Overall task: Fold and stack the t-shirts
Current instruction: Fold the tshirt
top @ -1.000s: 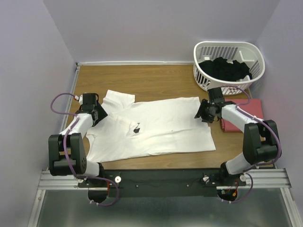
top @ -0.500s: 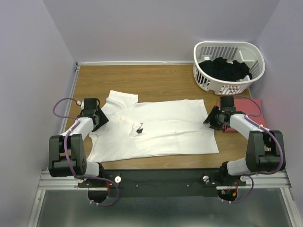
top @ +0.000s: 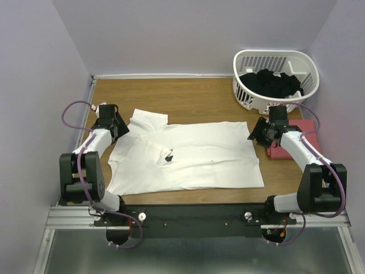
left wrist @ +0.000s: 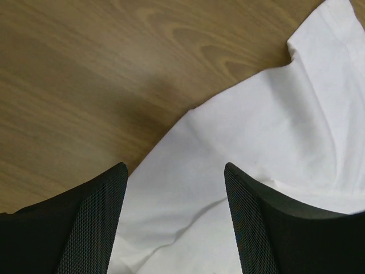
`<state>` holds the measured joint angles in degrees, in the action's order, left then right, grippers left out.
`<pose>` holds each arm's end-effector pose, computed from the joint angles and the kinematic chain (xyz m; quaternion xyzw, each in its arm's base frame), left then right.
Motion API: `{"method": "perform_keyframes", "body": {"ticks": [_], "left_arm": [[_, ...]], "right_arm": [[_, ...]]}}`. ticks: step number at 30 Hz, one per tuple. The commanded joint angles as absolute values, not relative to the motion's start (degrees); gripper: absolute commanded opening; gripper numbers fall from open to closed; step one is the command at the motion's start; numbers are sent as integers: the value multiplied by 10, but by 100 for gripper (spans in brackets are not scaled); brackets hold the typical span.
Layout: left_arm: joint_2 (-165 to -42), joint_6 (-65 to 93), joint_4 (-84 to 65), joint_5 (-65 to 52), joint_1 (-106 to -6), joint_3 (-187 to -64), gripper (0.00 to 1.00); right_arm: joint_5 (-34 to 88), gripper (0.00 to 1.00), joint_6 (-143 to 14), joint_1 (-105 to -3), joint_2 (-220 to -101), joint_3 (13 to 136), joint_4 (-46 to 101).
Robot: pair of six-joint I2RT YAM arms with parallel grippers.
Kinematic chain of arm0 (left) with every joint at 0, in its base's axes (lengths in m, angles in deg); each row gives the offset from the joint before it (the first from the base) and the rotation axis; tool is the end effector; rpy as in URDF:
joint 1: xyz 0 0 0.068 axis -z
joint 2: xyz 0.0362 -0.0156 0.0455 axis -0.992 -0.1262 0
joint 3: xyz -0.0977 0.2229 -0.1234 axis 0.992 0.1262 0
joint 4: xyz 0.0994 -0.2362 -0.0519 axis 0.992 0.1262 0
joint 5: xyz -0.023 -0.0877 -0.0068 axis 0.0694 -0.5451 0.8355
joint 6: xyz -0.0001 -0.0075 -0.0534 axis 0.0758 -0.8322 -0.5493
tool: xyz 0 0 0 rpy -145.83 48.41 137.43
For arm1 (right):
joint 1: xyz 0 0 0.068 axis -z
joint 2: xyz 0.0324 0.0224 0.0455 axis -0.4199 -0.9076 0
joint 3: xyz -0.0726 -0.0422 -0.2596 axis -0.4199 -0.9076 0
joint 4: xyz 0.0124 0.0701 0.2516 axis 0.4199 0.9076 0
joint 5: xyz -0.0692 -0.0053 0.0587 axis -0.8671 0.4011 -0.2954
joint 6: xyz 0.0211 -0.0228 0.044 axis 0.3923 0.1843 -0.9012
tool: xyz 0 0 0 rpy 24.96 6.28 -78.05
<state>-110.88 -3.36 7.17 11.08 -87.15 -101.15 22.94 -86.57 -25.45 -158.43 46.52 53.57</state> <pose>0.2909 0.0283 0.1989 -0.2938 0.8904 0.0036 0.3476 0.2671 0.0052 0.2025 0.2275 0.9343 0.0986 0.2563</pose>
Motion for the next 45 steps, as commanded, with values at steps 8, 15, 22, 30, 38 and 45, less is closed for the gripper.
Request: {"method": "perform_keyframes", "body": {"ticks": [8,15,22,30,38,45], "left_arm": [[-1270,16,70,148,-862,-1125,67],[-1307,14,93,159,-842,-1154,55],[-1325,-3,113,167,-836,-1134,47],[-1334,1,113,196,-835,-1139,41],[-1331,12,99,216,-835,-1131,1],[-1329,17,97,229,-830,-1128,0]], "right_arm": [[246,60,-838,-250,-1589,509,552],[238,60,-838,-250,-1590,505,552],[237,61,-843,-250,-1600,522,552],[235,61,-822,-251,-1620,561,545],[197,56,-770,-282,-1678,587,488],[132,56,-712,-336,-1739,587,389]]}}
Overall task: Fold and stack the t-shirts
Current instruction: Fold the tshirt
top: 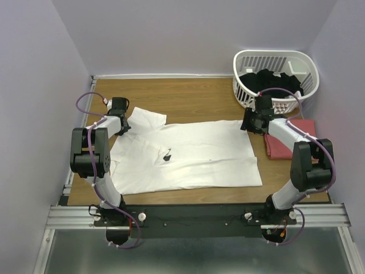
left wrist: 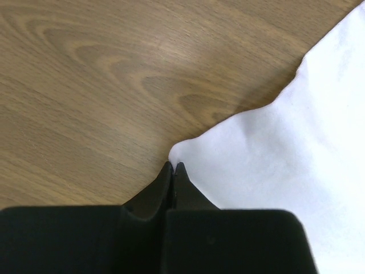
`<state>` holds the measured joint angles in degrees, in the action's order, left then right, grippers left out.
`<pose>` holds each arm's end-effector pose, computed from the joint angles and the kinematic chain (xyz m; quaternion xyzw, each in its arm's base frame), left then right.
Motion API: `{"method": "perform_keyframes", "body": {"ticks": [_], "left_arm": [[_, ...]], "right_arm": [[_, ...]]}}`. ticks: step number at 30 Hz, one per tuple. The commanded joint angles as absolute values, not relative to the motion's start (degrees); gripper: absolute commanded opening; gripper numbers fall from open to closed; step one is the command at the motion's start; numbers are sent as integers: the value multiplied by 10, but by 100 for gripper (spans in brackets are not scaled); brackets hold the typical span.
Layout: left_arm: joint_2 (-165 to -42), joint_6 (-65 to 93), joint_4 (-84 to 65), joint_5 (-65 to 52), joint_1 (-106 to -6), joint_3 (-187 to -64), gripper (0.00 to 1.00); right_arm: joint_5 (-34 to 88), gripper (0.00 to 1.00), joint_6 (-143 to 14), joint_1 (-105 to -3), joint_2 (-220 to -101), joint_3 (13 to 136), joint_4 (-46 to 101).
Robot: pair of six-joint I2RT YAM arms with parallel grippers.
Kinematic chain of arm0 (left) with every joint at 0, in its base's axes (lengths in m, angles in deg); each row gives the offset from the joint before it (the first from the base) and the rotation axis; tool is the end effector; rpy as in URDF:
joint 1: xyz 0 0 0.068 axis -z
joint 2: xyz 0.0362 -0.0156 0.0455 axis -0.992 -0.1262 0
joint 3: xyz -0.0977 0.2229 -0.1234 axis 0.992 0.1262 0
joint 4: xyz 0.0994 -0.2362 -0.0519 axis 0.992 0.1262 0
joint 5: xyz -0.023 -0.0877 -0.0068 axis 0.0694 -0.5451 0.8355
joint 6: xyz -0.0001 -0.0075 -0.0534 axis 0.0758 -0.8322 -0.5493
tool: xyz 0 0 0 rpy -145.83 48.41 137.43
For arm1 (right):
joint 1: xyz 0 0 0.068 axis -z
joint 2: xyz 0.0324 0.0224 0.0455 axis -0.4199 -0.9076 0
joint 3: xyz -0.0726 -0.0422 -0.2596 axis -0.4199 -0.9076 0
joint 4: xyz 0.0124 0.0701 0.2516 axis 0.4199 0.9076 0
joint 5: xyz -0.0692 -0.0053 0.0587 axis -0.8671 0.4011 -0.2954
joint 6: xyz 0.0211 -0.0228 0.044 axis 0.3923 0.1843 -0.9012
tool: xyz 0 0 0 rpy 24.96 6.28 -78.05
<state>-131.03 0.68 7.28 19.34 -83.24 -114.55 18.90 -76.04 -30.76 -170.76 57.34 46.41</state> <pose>0.3607 0.0139 0.1602 -0.2489 0.9155 0.0850 0.3045 0.3288 0.0339 0.2071 0.1048 0.9415 0.0637 0.3138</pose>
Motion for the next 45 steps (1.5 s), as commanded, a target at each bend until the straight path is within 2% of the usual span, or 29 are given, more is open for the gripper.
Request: {"method": "perform_keyframes", "body": {"ticks": [1,13,17,28,35,39,45], "left_arm": [[-1328,16,97,229,-831,-1126,0],[-1327,11,122,294,-832,-1111,0],[-1321,2,126,316,-835,-1104,0],[-1327,5,122,299,-842,-1111,0],[-1318,3,124,302,-842,-1108,0],[-1303,-5,122,304,-847,-1097,0],[-1299,-9,122,289,-868,-1089,0]], "right_arm": [[124,55,-706,-336,-1747,589,376],[78,54,-679,-366,-1864,685,343],[73,50,-672,-381,-1897,712,345],[63,50,-665,-386,-1950,739,345],[70,46,-657,-391,-1962,743,348],[27,46,-615,-413,-1946,747,349],[70,48,-581,-417,-1898,773,346]]}}
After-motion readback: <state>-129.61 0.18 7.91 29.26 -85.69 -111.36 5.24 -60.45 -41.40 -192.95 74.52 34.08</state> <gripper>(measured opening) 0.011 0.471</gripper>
